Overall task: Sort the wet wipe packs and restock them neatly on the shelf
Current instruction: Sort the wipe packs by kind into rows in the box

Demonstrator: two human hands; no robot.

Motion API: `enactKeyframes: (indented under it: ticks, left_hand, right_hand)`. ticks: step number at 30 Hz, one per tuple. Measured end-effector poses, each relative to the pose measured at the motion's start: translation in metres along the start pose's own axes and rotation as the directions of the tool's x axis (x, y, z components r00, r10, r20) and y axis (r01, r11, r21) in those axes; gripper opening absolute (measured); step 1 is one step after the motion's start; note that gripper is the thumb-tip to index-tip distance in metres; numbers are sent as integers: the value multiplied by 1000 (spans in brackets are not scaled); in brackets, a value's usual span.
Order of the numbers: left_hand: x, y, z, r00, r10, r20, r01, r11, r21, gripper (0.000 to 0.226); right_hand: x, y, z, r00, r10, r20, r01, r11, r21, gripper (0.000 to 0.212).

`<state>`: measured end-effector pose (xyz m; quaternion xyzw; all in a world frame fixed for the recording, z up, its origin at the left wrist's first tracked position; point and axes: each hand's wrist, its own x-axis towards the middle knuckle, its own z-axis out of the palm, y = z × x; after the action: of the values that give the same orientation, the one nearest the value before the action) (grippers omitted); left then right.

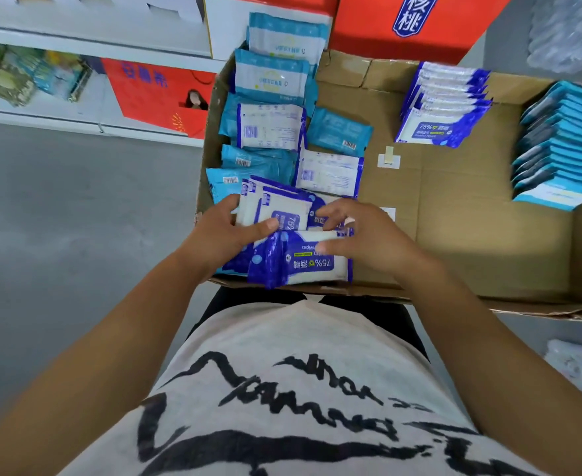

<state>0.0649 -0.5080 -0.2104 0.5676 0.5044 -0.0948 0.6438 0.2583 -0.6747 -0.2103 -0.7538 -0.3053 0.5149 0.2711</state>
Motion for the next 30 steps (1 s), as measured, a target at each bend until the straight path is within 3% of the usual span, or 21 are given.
enactKeyframes:
  ticks: [4, 7, 12, 14, 18, 21, 26, 30]
  left_hand:
    - [-6, 1, 5, 997, -19, 69, 15, 998, 53, 46]
    - [-8, 0, 3, 996, -38, 76, 35, 998, 43, 37]
    - [-9, -3, -1, 994, -78, 79, 76, 997, 32, 47]
    - [-9, -3, 1, 993, -74, 98, 68, 996, 61, 45]
    - [-8, -3, 4, 993, -64, 98, 57, 996, 75, 55]
    - [-8, -5, 4, 995, -67, 75, 64, 997, 41, 45]
    - [-5, -15, 3, 993, -119, -27, 117, 992, -54, 45]
    - [-5, -27, 0, 986, -144, -88, 134, 985, -106, 45]
  right_hand:
    - [7, -9, 0, 988, -28, -152, 43, 994, 97, 65]
    - [3, -13, 1, 983, -11, -185, 39, 988, 150, 59]
    - [-7, -17, 9, 991, -110, -79, 109, 994, -7, 53]
    - [-8, -19, 19, 988, -141, -60, 141, 990, 6, 58]
    - [-6, -23, 34, 973, -199, -120, 198, 980, -23, 66]
    - [-5, -19, 34, 951, -209, -228, 210, 978, -24, 64]
    - [12, 14, 25, 897, -5, -442, 73, 988, 138, 38]
    - [44, 67, 23, 815, 316, -486, -247, 948, 202, 33]
